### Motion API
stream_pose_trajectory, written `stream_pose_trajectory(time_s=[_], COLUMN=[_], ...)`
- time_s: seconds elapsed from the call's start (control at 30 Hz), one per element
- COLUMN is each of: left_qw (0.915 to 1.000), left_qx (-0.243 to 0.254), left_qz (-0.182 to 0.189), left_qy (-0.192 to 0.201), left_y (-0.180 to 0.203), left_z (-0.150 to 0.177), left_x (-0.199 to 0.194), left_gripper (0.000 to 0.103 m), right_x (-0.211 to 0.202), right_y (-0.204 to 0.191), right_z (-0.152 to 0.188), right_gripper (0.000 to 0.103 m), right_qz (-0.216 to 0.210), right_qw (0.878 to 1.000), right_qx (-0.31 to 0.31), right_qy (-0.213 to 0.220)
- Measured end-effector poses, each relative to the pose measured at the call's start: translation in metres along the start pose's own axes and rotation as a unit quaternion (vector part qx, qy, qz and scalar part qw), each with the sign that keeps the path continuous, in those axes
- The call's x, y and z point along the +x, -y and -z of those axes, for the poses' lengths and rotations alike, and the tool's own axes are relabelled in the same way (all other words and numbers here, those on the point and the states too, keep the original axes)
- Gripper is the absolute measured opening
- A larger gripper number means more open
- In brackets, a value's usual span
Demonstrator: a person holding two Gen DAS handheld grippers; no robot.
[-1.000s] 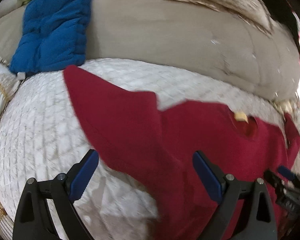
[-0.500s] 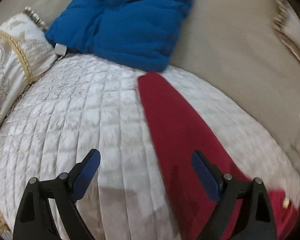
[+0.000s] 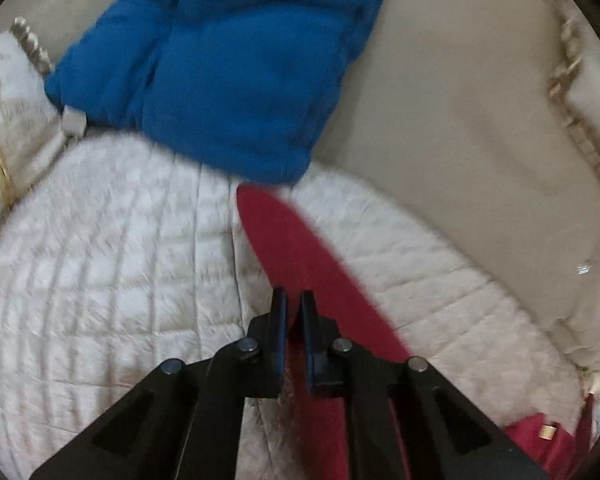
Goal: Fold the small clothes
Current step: 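Grasp the sleeve nearest the left tool and fold it across the body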
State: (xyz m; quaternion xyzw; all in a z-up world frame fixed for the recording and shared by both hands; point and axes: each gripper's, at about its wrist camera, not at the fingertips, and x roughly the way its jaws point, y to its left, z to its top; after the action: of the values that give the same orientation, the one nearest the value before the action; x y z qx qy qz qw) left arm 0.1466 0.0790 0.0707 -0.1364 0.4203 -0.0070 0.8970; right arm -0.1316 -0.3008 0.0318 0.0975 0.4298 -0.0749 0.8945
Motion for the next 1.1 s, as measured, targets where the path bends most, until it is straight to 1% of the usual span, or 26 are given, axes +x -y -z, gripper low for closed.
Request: stream_pose_trajectory(time_s=[0.07,0.1,0.13,0.23,0.3,0.4,0.47,0.53,0.57,0.6,0.63,0.7,0.77,0.83,0.9,1.0,1.07,1.1], left_qw=[0.9994,0.9992,0.9992,0.9990,0.9987,0.9987,0.9983,0.9980,0.9979,0.9980,0.9981,0.9967,0.9926,0.9853,0.9750,0.9599,0.9537,0.9525], left_qx=[0.023,0.028,0.028,0.028,0.027,0.004,-0.019,-0.043,-0.048,-0.042,-0.027,0.018,0.056,0.096,0.136,0.185,0.204,0.210], left_qz=[-0.009,-0.006,-0.002,-0.007,-0.018,-0.027,-0.039,-0.032,-0.024,-0.020,-0.017,-0.002,0.038,0.079,0.122,0.179,0.207,0.213], left_qy=[0.024,0.028,0.030,0.035,0.040,0.042,0.038,0.034,0.036,0.042,0.053,0.079,0.101,0.117,0.126,0.112,0.078,0.057], left_y=[0.002,0.000,-0.004,-0.019,-0.032,-0.061,-0.081,-0.095,-0.095,-0.090,-0.082,-0.048,-0.010,0.032,0.076,0.137,0.172,0.186], left_z=[-0.007,-0.008,-0.009,-0.005,0.002,0.015,0.025,0.034,0.037,0.039,0.041,0.044,0.047,0.056,0.073,0.108,0.138,0.153], left_x=[-0.026,-0.037,-0.044,-0.068,-0.085,-0.103,-0.104,-0.106,-0.110,-0.116,-0.125,-0.147,-0.172,-0.195,-0.214,-0.217,-0.200,-0.188], left_gripper=[0.007,0.007,0.007,0.007,0.007,0.007,0.007,0.007,0.007,0.007,0.007,0.007,0.007,0.007,0.006,0.006,0.006,0.006], right_x=[-0.003,-0.005,-0.007,-0.014,-0.018,-0.024,-0.028,-0.032,-0.033,-0.035,-0.037,-0.040,-0.043,-0.046,-0.048,-0.053,-0.057,-0.059], right_y=[0.001,0.001,0.002,0.002,-0.001,-0.003,-0.003,-0.001,0.001,0.002,0.003,0.008,0.013,0.021,0.028,0.041,0.048,0.054], right_z=[-0.002,-0.004,-0.005,-0.005,-0.003,0.000,0.002,0.003,0.004,0.005,0.006,0.006,0.007,0.006,0.007,0.007,0.008,0.007], right_gripper=[0.066,0.066,0.066,0.066,0.066,0.066,0.066,0.066,0.066,0.066,0.066,0.066,0.066,0.066,0.066,0.066,0.066,0.066], right_qz=[0.002,0.003,0.002,-0.015,-0.022,-0.013,-0.014,-0.014,-0.014,-0.015,-0.013,-0.005,0.000,0.003,0.003,0.011,0.016,0.021], right_qw=[1.000,1.000,1.000,1.000,1.000,1.000,1.000,1.000,1.000,1.000,1.000,1.000,1.000,0.999,0.999,0.998,0.997,0.997], right_qx=[0.000,0.002,0.006,0.018,0.015,0.006,0.007,0.011,0.012,0.014,0.014,0.016,0.022,0.034,0.045,0.057,0.062,0.065], right_qy=[0.004,0.007,0.011,0.015,0.014,0.017,0.016,0.016,0.016,0.016,0.016,0.017,0.021,0.024,0.026,0.030,0.033,0.035])
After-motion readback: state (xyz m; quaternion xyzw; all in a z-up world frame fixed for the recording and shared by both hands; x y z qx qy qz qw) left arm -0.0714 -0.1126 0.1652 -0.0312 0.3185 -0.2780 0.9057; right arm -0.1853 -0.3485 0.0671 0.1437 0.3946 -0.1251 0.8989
